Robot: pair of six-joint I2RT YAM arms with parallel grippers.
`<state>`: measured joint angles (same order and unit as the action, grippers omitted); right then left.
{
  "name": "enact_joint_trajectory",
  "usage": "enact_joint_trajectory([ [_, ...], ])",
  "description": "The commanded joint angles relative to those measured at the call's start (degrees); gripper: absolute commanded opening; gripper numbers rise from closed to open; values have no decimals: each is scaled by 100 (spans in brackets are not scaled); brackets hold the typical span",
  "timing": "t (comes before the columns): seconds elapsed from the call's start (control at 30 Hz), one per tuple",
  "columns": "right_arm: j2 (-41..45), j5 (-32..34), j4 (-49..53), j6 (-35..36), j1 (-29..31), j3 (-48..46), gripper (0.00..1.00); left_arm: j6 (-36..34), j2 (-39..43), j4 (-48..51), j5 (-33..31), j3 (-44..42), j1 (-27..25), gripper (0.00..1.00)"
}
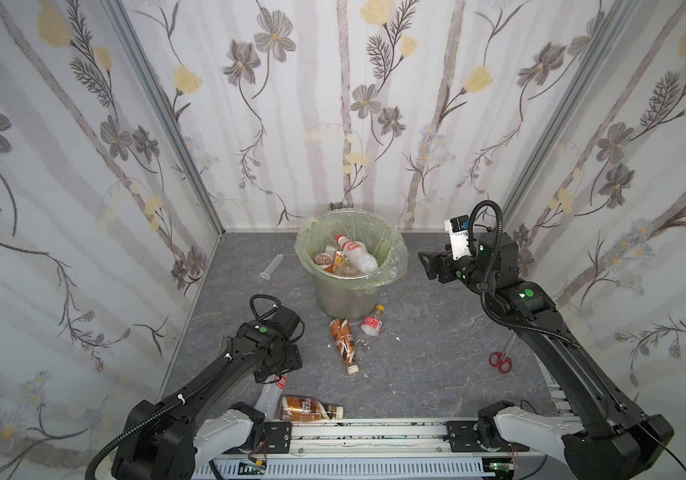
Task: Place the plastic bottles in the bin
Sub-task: 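Reach the left gripper down to the other red-capped milk bottle while the right withdraws, then close the left gripper on the milk bottle and lift it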
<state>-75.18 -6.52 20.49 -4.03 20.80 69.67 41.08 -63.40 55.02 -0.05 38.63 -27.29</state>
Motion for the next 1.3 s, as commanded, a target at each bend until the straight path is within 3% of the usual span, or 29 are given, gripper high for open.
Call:
enact_joint_trajectory([
  [0.0, 42, -243, -282, -27, -30, -15, 85, 284, -68, 213, 31, -65, -158, 81],
  [0.2, 107, -323, -318, -45, -56, -15, 85, 364, -330, 219, 27, -93, -461, 79],
  [0.37, 169, -332, -322, -54, -76, -59, 86, 374, -399, 202, 22, -93, -470, 74],
  [0.77, 319, -351, -320, -62, -155, -111, 86, 190, -1170, 123, -253, 130, -576, 74],
  [1.2, 554, -324, -291, -88, -224, -242, 86, -427, -2515, 49, -1404, 1129, -557, 58],
  [1.27, 581, -323, -291, -114, -231, -275, 86, -541, -2691, 0, -1356, 1316, -464, 56],
])
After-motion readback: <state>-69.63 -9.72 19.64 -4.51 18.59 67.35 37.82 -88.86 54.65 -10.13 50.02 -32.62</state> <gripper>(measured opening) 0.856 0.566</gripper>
